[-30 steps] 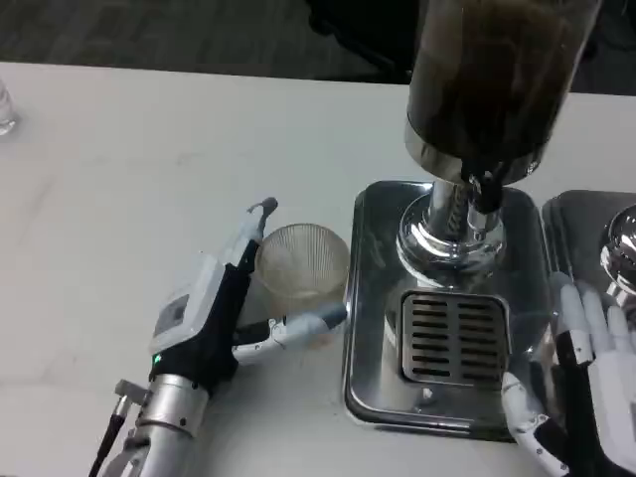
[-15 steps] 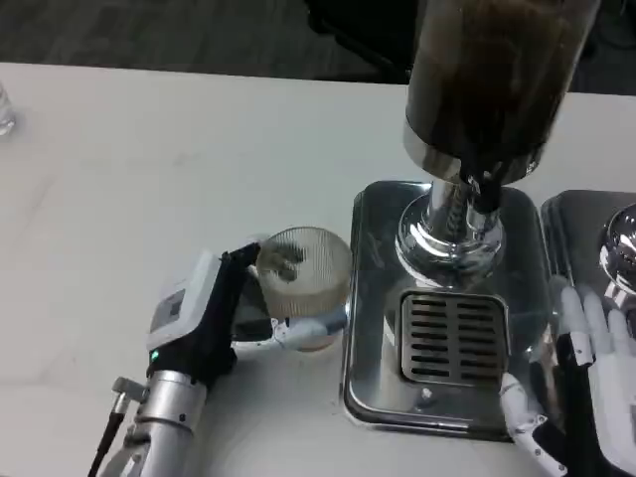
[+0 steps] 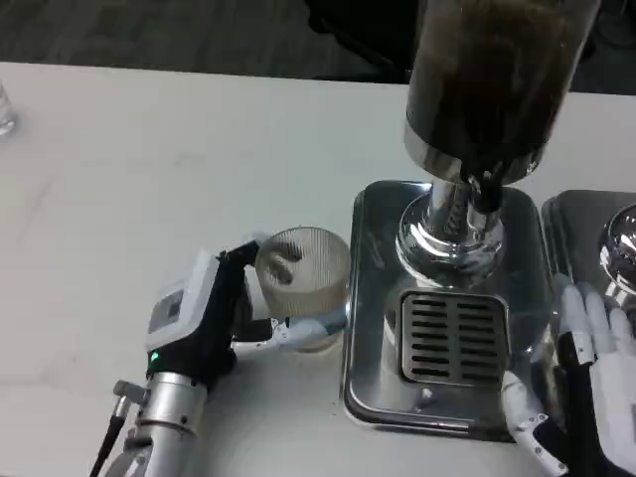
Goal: Grasp the cup under the faucet to collect the drink, then remove the cup.
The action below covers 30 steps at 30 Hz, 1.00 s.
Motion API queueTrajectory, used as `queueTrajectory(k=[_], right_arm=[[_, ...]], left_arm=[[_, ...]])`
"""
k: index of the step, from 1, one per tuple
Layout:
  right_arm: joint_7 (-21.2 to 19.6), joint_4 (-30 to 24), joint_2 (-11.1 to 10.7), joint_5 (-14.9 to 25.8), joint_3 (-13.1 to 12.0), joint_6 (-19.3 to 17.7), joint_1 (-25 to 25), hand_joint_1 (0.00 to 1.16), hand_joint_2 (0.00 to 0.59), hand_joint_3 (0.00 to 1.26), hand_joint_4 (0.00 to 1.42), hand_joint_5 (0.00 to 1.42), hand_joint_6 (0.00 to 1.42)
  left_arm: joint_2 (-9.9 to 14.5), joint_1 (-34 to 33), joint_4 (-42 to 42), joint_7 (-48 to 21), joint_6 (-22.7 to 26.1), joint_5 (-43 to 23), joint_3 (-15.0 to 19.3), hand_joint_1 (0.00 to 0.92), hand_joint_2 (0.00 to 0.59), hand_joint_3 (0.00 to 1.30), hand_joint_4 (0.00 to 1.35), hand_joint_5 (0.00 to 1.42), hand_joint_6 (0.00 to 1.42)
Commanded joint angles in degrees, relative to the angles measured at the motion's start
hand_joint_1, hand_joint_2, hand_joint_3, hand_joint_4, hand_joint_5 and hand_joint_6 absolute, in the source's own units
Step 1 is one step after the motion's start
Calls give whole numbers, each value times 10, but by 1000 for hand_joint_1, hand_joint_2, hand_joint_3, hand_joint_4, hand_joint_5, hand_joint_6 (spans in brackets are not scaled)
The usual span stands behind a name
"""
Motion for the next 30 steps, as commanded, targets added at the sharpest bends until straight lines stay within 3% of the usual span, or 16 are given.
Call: queueTrajectory(k=[1,6,12,17,23,30], right_arm=[[-13,5,0,-1,-7,-4,-4,225,519,25,0,0,92],[-20,10,-7,-14,-5,-4,-11,225,519,25,0,0,94],[-28,16,-4,-11,-9,-4,-16,225,519,25,0,0,95],[-38,18,3,-9,-16,3,-17,226,519,25,0,0,42],[-56,11,16,-11,-30,14,-6,226,519,25,0,0,22],[-64,-1,23,-6,-47,22,8,226,519,25,0,0,21]], left_arm=[[8,-7,-22,23,-17,2,1,572,17,939,1135,1266,1299],[15,-3,-62,28,-28,12,-5,511,31,925,1112,1235,1273],[19,-3,-95,26,-36,23,-4,504,24,922,1112,1230,1290],[11,-17,-106,14,-39,47,-28,504,18,914,1112,1218,1294],[-15,-46,-76,8,-26,78,-69,505,14,912,1112,1216,1297],[-51,-88,-52,54,18,127,-110,505,13,911,1098,1216,1300]])
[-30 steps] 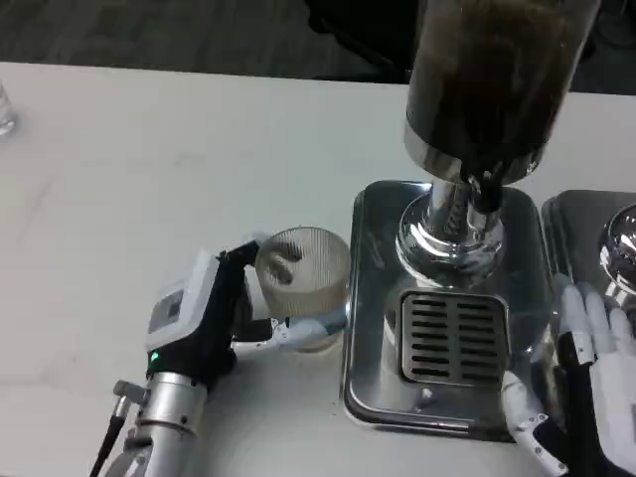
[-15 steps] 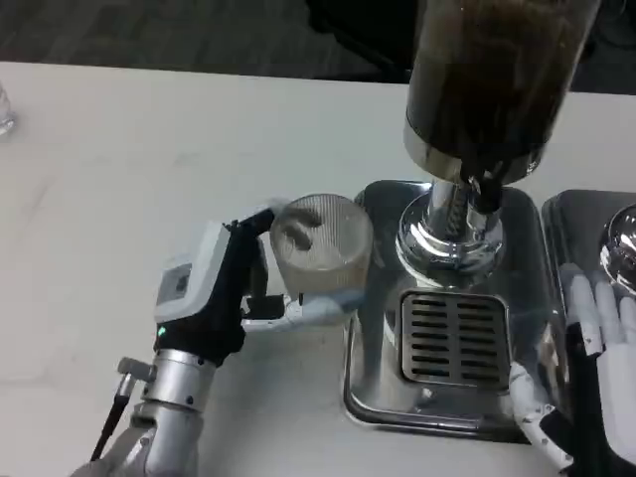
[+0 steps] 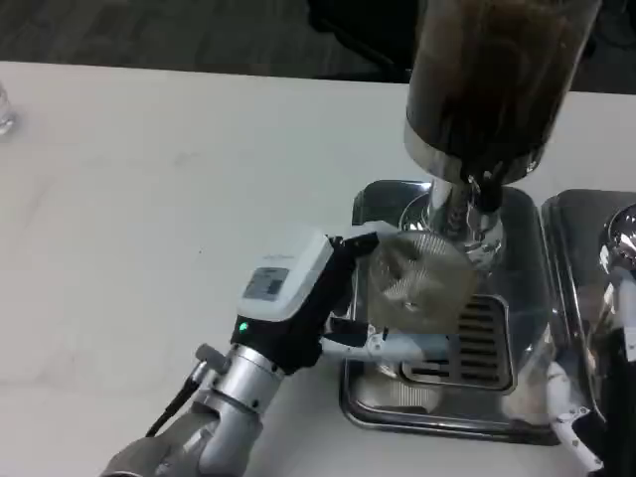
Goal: Grasp the cup under the faucet to collect the drink, then remove the cup.
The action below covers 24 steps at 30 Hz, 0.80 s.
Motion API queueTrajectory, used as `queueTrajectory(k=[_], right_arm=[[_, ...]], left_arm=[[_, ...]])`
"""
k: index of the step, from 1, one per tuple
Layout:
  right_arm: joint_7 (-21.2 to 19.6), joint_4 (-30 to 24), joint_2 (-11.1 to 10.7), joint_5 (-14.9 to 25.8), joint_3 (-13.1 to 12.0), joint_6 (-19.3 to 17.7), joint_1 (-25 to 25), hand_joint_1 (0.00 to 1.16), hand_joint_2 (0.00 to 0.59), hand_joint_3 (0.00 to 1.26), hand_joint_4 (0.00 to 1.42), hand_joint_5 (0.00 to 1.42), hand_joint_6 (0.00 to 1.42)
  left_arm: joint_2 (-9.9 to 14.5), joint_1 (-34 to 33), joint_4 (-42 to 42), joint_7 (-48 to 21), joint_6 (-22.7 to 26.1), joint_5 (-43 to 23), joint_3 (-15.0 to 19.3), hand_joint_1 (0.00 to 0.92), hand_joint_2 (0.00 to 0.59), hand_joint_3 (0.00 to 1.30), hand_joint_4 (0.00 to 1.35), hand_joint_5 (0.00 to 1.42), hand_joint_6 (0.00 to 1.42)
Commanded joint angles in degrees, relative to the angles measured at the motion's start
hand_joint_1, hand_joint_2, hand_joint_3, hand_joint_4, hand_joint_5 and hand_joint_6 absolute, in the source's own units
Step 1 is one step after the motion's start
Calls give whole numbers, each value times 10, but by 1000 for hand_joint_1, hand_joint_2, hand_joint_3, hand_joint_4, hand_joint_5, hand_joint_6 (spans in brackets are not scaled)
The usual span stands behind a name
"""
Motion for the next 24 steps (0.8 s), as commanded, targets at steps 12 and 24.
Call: queueTrajectory(k=[12,24], right_arm=[[-6,-23,18,2,-13,3,18,226,519,25,0,0,21],[-2,-26,23,6,-15,2,19,226,519,25,0,0,21]], left_arm=[[-78,-85,82,92,93,44,-66,505,12,911,1098,1216,1305],[-84,-51,93,109,124,34,-71,409,10,814,948,1088,1194]])
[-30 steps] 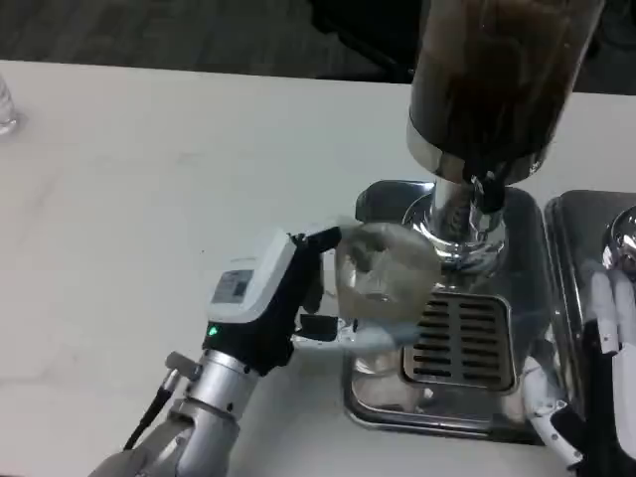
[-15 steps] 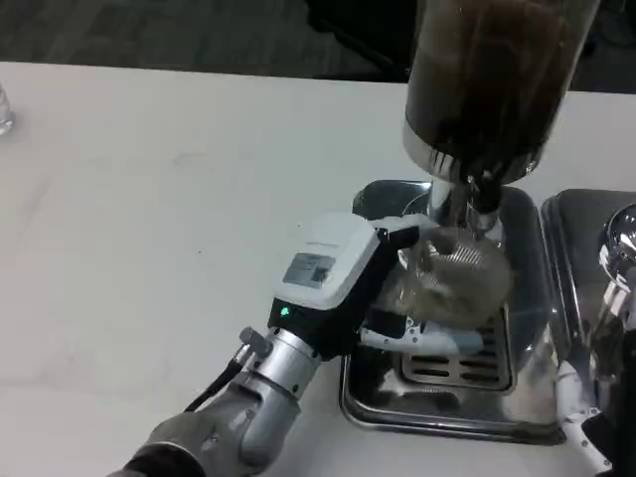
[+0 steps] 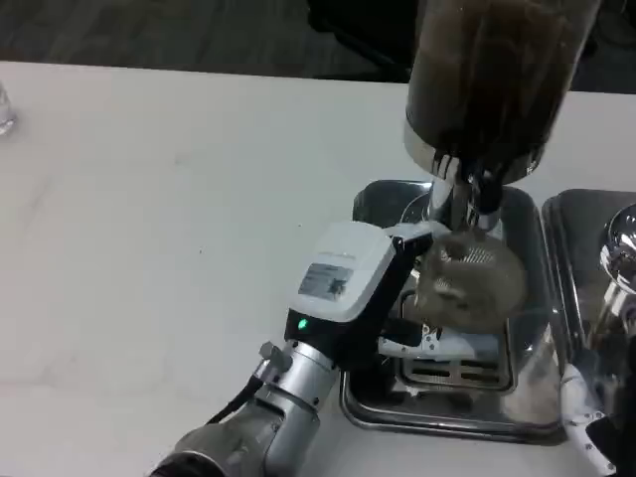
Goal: Grasp the cup under the faucet to collect the drink, then remove the cup.
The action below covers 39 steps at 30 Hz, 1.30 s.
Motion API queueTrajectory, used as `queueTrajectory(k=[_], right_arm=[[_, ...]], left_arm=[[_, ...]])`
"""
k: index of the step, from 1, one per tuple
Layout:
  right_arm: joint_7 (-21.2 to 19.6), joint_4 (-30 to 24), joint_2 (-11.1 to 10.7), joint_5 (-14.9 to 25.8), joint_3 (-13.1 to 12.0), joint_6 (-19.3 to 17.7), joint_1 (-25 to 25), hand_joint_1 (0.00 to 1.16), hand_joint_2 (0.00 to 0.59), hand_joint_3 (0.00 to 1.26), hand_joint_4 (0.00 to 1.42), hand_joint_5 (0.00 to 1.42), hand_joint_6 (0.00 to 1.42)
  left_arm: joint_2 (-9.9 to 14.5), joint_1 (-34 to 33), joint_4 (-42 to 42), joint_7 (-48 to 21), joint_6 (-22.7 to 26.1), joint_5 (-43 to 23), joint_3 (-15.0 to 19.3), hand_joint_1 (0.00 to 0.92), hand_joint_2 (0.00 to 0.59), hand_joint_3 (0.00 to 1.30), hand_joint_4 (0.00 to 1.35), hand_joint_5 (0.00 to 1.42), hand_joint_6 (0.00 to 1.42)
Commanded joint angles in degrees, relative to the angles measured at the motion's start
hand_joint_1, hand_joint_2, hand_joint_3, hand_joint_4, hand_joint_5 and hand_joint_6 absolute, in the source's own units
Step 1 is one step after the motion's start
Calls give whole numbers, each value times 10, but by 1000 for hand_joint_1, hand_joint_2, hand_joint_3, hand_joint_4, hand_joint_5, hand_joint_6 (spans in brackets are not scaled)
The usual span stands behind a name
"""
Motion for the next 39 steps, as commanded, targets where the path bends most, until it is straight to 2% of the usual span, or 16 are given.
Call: queueTrajectory(k=[1,7,8,10,15,17,22,25,31,34,39], right_arm=[[-1,-7,3,6,-3,0,1,226,519,25,0,0,21],[-4,3,3,17,-2,-3,4,226,519,25,0,0,21],[-1,6,2,19,-2,-4,1,226,519,25,0,0,22],[0,10,0,22,0,-7,-4,226,519,25,0,0,25],[-2,14,-1,23,1,-9,-8,226,519,25,0,0,42],[-2,16,-2,25,0,-11,-8,226,519,25,0,0,43],[-4,21,-3,27,-1,-14,-13,226,519,25,0,0,45],[-2,23,-3,27,0,-15,-17,226,519,25,0,0,46],[3,27,-8,28,-1,-17,-23,225,515,25,0,0,48],[7,27,-11,31,-2,-18,-27,223,512,25,0,0,48],[16,35,-15,43,-4,-23,-39,230,498,14,0,0,49]], left_arm=[[-2,8,8,1,23,-10,0,388,12,784,920,1073,1185],[2,7,11,-15,32,-16,-6,292,63,594,710,985,1027],[3,6,10,-17,32,-14,-9,292,66,531,620,936,943],[4,7,10,-21,28,-16,-12,309,64,445,526,870,802],[11,7,5,-19,9,-14,-24,294,61,341,393,741,621],[15,9,3,-22,-1,-19,-22,238,50,262,341,664,508],[23,11,2,-31,-24,-33,-13,131,16,218,258,581,418],[37,21,-2,-36,-51,-54,3,37,0,186,246,549,379],[61,39,-18,-36,-81,-80,32,0,0,176,236,533,364],[78,48,-30,-48,-98,-91,45,0,0,165,223,496,410],[128,85,-80,-60,-147,-124,88,0,0,181,262,525,437]])
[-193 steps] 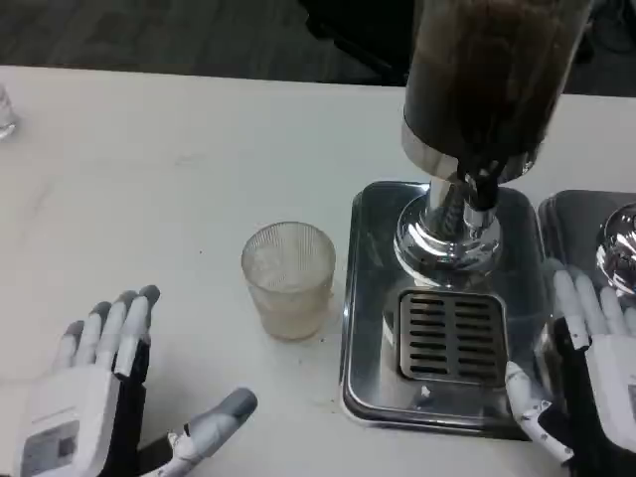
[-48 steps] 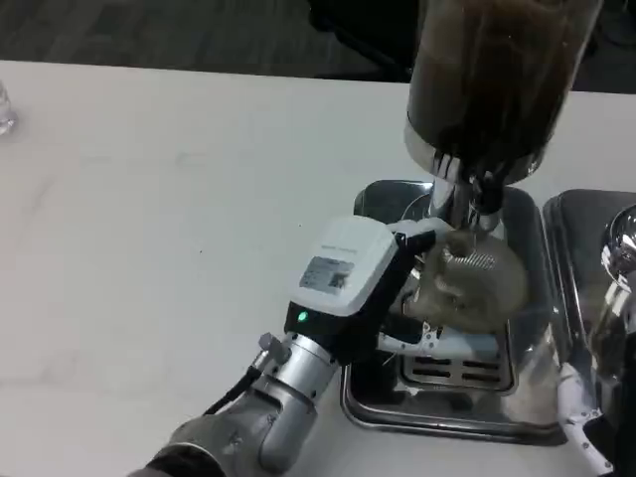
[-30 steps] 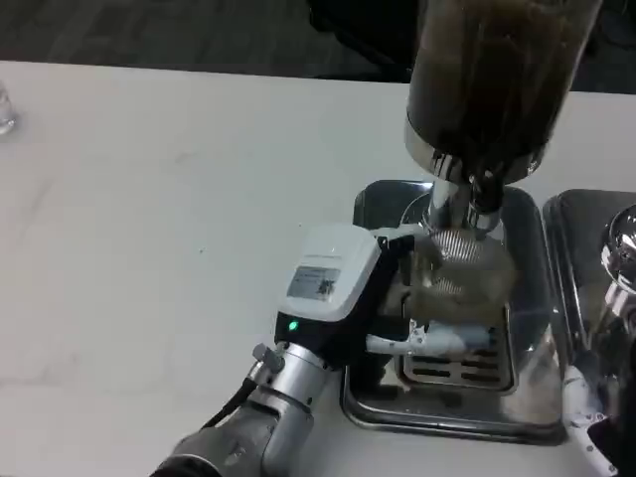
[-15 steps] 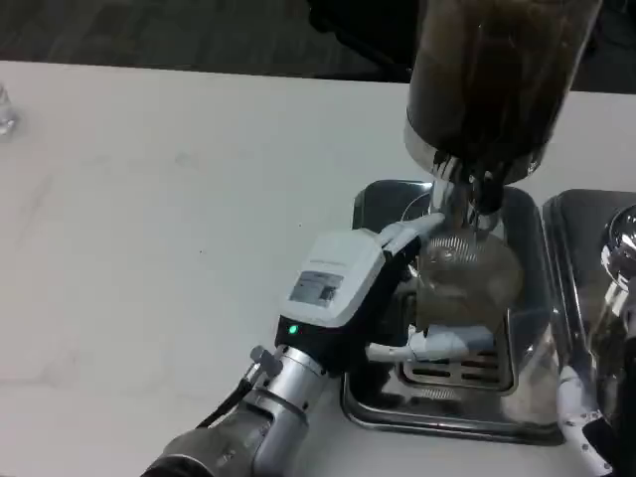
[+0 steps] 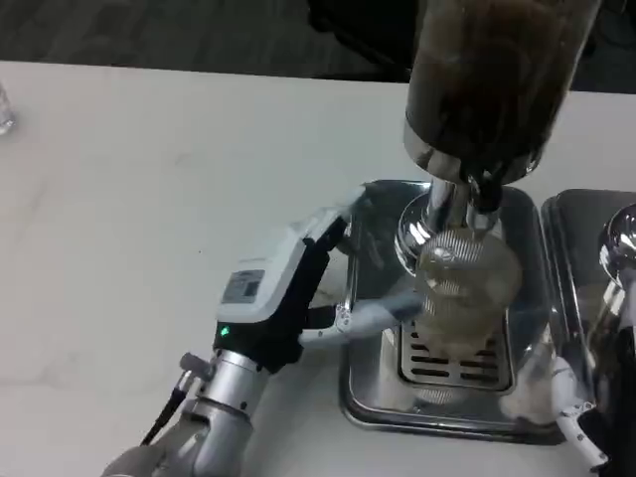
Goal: Grasp the cup under the faucet to collect the drink, then remove the cup.
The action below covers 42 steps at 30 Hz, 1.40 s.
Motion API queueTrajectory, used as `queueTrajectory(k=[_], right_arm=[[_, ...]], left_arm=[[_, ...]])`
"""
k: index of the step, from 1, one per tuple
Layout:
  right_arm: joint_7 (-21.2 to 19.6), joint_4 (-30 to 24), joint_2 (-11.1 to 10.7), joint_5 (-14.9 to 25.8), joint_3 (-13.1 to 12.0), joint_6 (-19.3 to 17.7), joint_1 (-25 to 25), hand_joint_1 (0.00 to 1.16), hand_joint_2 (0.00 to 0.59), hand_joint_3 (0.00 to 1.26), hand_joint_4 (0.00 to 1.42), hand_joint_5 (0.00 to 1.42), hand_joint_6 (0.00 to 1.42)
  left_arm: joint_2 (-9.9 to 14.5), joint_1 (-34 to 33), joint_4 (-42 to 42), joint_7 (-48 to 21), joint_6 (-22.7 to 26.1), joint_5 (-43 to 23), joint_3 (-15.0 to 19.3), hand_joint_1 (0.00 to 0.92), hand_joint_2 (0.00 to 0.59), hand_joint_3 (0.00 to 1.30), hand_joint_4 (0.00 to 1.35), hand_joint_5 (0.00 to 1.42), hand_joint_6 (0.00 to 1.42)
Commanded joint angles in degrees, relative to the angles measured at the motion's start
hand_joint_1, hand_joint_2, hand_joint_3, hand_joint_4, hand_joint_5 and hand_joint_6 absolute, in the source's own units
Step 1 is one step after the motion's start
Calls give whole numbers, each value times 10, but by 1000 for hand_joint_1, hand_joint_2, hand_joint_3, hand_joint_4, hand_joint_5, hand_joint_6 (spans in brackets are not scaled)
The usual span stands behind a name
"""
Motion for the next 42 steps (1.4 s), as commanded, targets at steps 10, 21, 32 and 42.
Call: queueTrajectory(k=[10,21,32,42], right_arm=[[18,29,-11,43,0,-33,-26,260,436,0,0,0,36],[60,20,-35,122,-15,-108,-11,331,352,0,0,0,19],[65,27,-27,152,-25,-143,-4,365,329,0,0,0,32],[67,34,-22,154,-30,-153,-8,347,312,0,0,0,34]], left_arm=[[118,125,-185,-186,-104,-161,134,0,0,109,117,302,147],[154,182,-424,-528,-67,-473,191,0,47,28,0,68,0],[122,149,-560,-729,48,-570,196,0,66,5,0,59,0],[58,96,-523,-804,68,-527,180,0,71,0,0,47,0]])
